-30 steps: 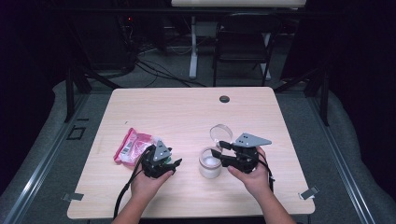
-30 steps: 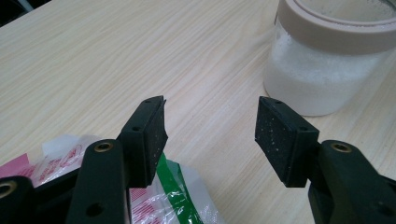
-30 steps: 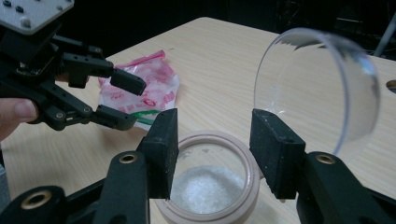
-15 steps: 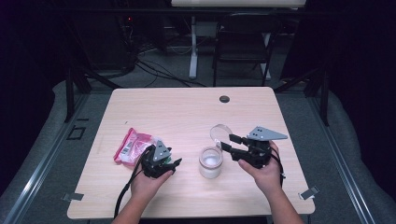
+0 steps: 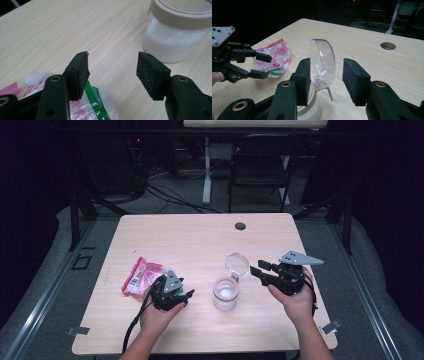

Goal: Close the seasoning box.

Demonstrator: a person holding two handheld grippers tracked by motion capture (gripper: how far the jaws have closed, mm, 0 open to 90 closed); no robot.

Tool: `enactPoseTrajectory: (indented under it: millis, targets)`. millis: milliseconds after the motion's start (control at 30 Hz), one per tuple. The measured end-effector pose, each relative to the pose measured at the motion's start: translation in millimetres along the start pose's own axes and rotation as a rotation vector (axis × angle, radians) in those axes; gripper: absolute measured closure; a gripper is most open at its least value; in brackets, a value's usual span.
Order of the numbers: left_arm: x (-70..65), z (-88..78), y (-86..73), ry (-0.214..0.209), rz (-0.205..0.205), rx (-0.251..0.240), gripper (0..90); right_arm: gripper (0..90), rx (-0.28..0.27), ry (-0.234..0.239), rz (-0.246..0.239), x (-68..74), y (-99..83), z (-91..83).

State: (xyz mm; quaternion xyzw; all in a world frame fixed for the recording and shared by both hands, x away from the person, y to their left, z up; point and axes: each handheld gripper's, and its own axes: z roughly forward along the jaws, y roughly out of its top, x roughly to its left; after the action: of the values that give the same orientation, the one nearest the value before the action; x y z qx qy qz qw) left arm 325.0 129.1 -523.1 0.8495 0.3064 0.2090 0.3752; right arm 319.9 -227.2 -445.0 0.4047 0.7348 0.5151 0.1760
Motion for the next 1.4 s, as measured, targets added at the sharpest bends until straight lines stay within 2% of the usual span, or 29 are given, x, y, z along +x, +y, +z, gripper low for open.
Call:
enactPoseTrajectory:
  millis: [167, 367, 500, 567, 733, 933, 1000, 1067, 1167, 1400]
  targets:
    - [0.0, -0.3, 0.0, 0.001, -0.001, 0.0, 43.1, 57.4, -0.004, -0.022, 0.025, -5.0, -2.7, 1.4]
    - [0.0, -0.4, 0.0, 0.001, -0.002, -0.001, 43.1, 55.5, 0.003, -0.025, 0.041, -10.4, -6.1, 3.9]
    - [-0.1, -0.5, -0.1, 0.003, -0.001, 0.0, 43.1, 53.6, 0.004, -0.019, 0.047, -12.5, -8.7, 7.3]
    - [-0.3, -0.7, -0.2, 0.006, 0.0, 0.002, 43.1, 53.3, 0.02, -0.009, 0.04, -13.4, -9.3, 8.6]
    - [-0.2, -1.1, -1.0, 0.006, 0.0, 0.001, 43.2, 52.1, 0.019, 0.017, 0.018, -9.1, -9.3, 12.5]
    - [-0.4, -2.6, -1.6, 0.003, -0.004, -0.004, 43.3, 49.5, 0.047, 0.023, 0.015, -6.3, -15.4, 28.0]
    - [-0.3, -3.2, -1.9, 0.004, -0.005, -0.004, 43.6, 49.4, 0.055, 0.027, 0.032, -7.2, -18.3, 33.7]
    - [0.4, -4.9, -2.5, 0.014, -0.009, -0.001, 43.9, 50.0, 0.059, 0.033, 0.042, -7.6, -20.3, 38.4]
    - [2.8, -9.2, -4.2, 0.015, -0.025, -0.014, 44.9, 51.0, 0.069, 0.035, 0.028, -7.6, -21.1, 42.8]
    - [6.9, -15.7, -3.7, -0.004, -0.065, -0.048, 47.9, 53.4, 0.094, 0.054, 0.026, -7.6, -26.5, 52.8]
